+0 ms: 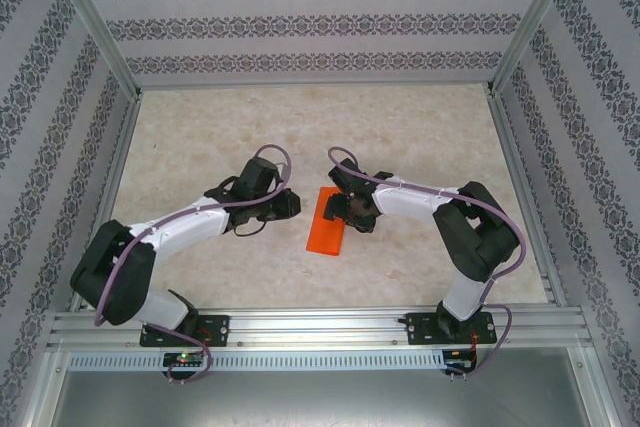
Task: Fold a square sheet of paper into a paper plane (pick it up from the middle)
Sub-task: Fold the square sheet of paper in half at the center of the table, then hold the square sheet of paper at the center of the table.
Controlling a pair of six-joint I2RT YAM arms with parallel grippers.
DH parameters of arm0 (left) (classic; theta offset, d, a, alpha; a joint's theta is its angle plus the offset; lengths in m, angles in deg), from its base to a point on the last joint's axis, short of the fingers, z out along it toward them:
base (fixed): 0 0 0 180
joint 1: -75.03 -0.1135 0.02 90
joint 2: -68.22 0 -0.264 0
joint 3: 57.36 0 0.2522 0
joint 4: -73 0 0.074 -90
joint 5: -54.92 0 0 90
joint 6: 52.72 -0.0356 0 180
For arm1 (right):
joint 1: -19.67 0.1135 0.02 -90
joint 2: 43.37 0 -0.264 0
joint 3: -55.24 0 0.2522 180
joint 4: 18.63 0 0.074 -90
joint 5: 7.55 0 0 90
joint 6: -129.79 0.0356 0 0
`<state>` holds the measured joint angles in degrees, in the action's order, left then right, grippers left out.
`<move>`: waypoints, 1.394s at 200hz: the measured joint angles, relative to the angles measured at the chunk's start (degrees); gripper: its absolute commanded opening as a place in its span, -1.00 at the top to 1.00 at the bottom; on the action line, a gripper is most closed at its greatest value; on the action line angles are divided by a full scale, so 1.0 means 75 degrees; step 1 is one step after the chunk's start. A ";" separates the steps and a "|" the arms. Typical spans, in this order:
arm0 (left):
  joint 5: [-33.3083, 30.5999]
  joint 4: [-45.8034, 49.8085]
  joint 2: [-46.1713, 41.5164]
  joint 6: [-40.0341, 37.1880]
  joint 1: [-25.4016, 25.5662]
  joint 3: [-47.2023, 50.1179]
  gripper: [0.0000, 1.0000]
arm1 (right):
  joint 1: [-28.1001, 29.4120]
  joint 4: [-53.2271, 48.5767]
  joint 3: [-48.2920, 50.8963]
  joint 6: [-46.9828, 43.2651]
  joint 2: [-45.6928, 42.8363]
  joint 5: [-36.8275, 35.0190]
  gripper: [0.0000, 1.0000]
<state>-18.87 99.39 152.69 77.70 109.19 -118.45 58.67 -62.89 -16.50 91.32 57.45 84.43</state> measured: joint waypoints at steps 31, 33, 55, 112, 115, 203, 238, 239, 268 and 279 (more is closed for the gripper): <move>0.0370 0.0044 0.0699 0.0117 0.0000 -0.0370 0.99 | 0.0000 0.0000 0.0000 0.0000 0.0017 -0.0006 -0.57; 0.0391 0.0044 0.0740 0.0119 0.0000 -0.0391 1.00 | 0.0000 0.0000 0.0000 0.0000 0.0017 -0.0006 -0.57; 0.0676 0.0055 0.1157 0.0195 0.0000 -0.0624 1.00 | 0.0000 -0.0009 -0.0006 0.0000 0.0038 -0.0029 -0.57; 0.1422 -0.0055 0.2060 0.0440 0.0000 -0.0915 1.00 | 0.0000 -0.0012 -0.0006 0.0003 0.0047 -0.0038 -0.58; 0.1445 -0.0067 0.2101 0.0460 0.0000 -0.0924 1.00 | 0.0000 -0.0012 -0.0006 0.0000 0.0050 -0.0038 -0.58; 0.1810 -0.0149 0.2780 0.0548 0.0055 -0.1291 1.00 | 0.0052 -0.0085 -0.0082 0.0035 0.0154 -0.0114 -0.58; 0.1836 -0.0154 0.2996 0.0548 0.0064 -0.1341 1.00 | 0.0055 -0.0137 -0.0125 0.0061 0.0189 -0.0119 -0.58; 0.1836 -0.0154 0.3002 0.0548 0.0064 -0.1343 1.00 | 0.0055 -0.0137 -0.0125 0.0061 0.0189 -0.0119 -0.58; 0.1856 -0.0157 0.3107 0.0545 0.0064 -0.1378 1.00 | 0.0087 -0.0149 -0.0137 0.0073 0.0195 -0.0172 -0.58; 0.1874 -0.0160 0.3133 0.0542 0.0064 -0.1396 1.00 | 0.0087 -0.0152 -0.0137 0.0090 0.0195 -0.0175 -0.59</move>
<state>-4.81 98.18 176.18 81.77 109.67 -128.92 59.33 -64.03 -17.52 91.99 58.91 83.12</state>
